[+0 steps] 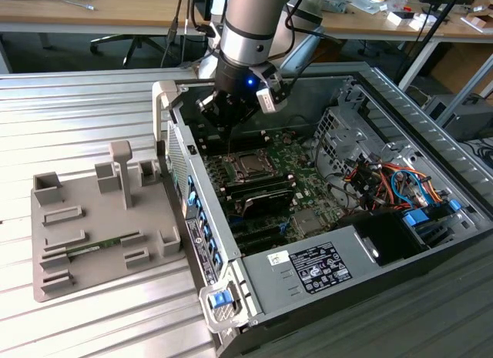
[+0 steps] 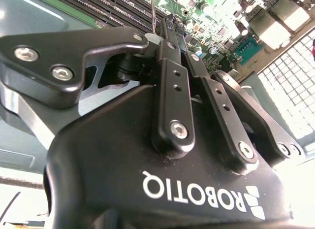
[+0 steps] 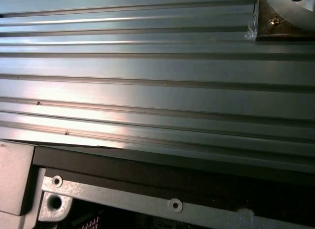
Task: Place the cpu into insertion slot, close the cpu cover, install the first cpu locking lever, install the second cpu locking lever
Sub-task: 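Install the first cpu locking lever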
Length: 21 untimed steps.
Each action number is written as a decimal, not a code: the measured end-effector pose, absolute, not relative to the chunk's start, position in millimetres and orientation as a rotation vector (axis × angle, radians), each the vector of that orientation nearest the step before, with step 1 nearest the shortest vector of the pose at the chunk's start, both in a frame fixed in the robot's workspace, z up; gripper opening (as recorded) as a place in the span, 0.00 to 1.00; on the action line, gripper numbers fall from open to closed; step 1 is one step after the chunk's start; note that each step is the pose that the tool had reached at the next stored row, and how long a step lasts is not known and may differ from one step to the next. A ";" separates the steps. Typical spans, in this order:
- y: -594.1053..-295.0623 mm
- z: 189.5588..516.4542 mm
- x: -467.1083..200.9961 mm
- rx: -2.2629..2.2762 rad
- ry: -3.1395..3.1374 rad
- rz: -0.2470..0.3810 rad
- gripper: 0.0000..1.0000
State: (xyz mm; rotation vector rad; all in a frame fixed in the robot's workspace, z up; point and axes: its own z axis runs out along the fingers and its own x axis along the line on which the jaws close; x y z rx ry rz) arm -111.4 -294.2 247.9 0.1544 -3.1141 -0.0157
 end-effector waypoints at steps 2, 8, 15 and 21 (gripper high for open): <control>-294.2 247.7 -111.3 0.154 -3.114 -0.016 0.10; -294.1 248.3 -111.3 0.154 -3.115 -0.017 0.10; -294.2 257.6 -111.3 0.154 -3.114 -0.016 0.10; -294.2 257.5 -111.2 0.154 -3.114 -0.017 0.10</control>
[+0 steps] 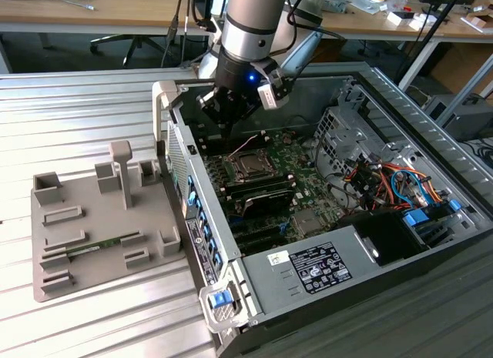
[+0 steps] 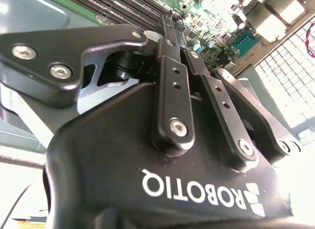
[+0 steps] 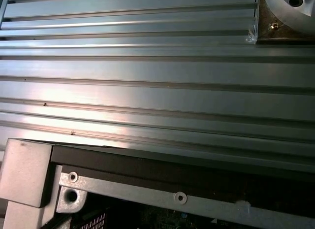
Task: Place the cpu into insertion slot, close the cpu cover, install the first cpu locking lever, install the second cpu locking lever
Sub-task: 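Install the first cpu locking lever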
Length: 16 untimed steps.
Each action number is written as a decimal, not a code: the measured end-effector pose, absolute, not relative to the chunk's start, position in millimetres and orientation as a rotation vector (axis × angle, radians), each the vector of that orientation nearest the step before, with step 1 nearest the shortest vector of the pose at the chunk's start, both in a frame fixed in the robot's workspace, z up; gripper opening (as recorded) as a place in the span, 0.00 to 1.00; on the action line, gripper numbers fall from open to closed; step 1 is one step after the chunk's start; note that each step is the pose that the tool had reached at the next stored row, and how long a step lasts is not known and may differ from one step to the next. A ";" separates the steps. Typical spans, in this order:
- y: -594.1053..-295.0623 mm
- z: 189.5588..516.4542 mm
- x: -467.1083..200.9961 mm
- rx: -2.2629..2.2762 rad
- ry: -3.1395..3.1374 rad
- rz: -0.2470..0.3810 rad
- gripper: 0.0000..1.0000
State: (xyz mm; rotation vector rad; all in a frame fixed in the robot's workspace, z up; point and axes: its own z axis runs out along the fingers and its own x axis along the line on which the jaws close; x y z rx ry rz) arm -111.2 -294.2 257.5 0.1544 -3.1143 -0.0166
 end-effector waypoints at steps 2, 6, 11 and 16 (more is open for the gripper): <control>-294.2 257.1 -111.0 0.154 -3.114 -0.016 0.10; -294.2 255.7 -110.5 0.154 -3.114 -0.016 0.10; -294.2 254.9 -109.9 0.154 -3.114 -0.016 0.10; -294.2 254.3 -109.3 0.154 -3.114 -0.016 0.10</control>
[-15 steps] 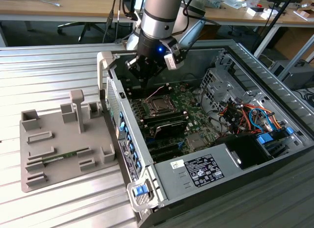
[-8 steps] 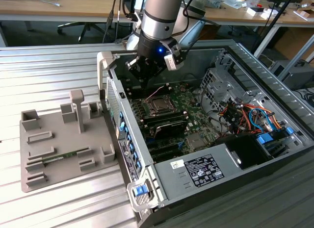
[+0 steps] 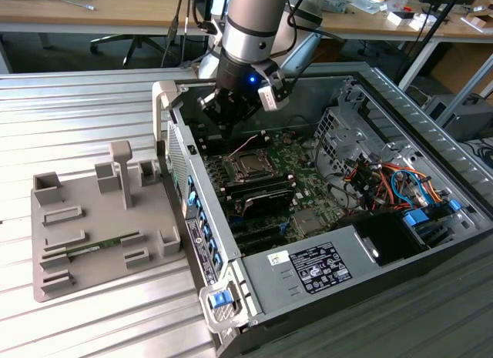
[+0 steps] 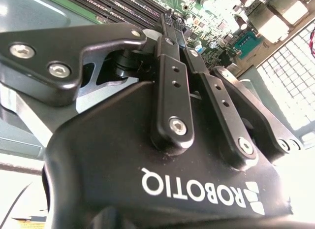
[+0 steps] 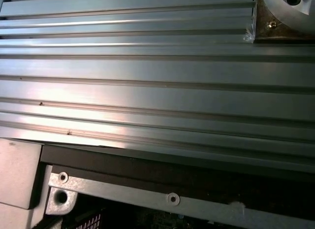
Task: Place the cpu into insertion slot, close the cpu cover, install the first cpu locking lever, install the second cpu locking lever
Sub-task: 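Install the first cpu locking lever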
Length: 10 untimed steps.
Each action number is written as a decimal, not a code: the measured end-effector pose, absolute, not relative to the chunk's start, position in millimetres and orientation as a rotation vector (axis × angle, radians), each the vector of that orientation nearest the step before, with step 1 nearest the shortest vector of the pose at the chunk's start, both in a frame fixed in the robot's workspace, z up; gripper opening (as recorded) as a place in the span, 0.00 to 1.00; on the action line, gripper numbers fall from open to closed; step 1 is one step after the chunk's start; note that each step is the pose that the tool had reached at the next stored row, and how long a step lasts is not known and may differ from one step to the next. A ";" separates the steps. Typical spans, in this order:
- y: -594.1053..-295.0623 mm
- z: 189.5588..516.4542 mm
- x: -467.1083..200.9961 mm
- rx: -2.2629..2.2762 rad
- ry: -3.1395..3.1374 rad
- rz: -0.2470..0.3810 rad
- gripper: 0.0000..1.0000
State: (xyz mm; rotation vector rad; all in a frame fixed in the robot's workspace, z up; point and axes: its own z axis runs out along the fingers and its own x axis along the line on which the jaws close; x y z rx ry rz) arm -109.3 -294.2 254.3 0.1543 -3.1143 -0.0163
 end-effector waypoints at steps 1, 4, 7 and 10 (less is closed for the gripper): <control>-294.2 254.0 -109.1 0.154 -3.114 -0.016 0.10; -294.2 253.6 -108.8 0.154 -3.114 -0.016 0.10; -294.2 253.1 -108.5 0.154 -3.114 -0.016 0.10; -294.2 252.9 -108.3 0.154 -3.114 -0.016 0.10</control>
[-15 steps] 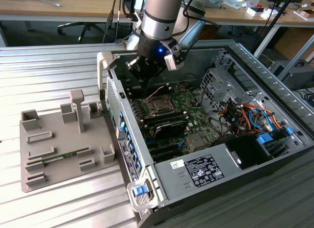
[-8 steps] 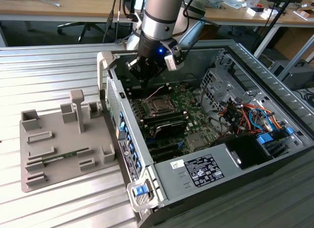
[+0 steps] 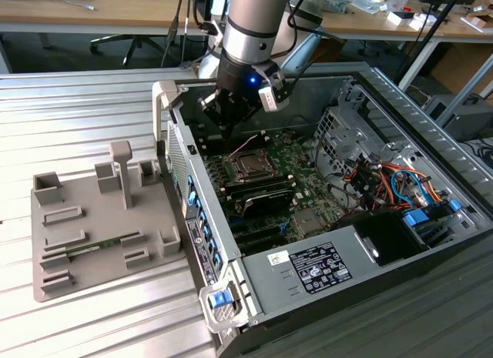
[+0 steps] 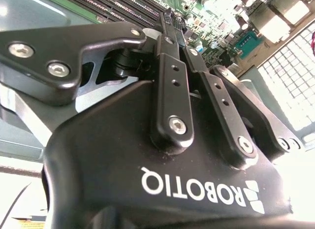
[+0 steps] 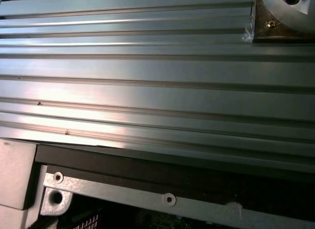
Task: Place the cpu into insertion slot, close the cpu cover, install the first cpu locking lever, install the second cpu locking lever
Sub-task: 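Install the first cpu locking lever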
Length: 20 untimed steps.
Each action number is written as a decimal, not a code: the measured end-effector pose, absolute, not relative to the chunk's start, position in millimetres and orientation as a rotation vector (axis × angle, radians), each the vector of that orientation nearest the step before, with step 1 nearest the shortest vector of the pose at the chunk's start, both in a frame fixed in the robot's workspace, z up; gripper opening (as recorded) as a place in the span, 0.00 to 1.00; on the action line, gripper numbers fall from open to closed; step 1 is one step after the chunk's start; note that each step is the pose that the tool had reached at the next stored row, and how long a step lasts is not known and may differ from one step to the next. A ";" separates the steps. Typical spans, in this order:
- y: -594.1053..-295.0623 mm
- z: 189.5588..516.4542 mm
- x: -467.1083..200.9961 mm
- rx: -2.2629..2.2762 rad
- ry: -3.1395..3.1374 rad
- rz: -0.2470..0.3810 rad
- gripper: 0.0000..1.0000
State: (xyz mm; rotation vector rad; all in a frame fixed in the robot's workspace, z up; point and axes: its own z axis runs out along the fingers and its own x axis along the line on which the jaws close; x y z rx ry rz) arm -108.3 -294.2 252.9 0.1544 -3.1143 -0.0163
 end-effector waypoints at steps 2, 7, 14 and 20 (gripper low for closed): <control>-294.2 252.6 -108.0 0.154 -3.114 -0.016 0.10; -294.2 252.1 -107.2 0.154 -3.114 -0.016 0.10; -294.2 251.6 -105.9 0.154 -3.114 -0.016 0.10; -294.2 249.2 -101.3 0.154 -3.114 -0.016 0.10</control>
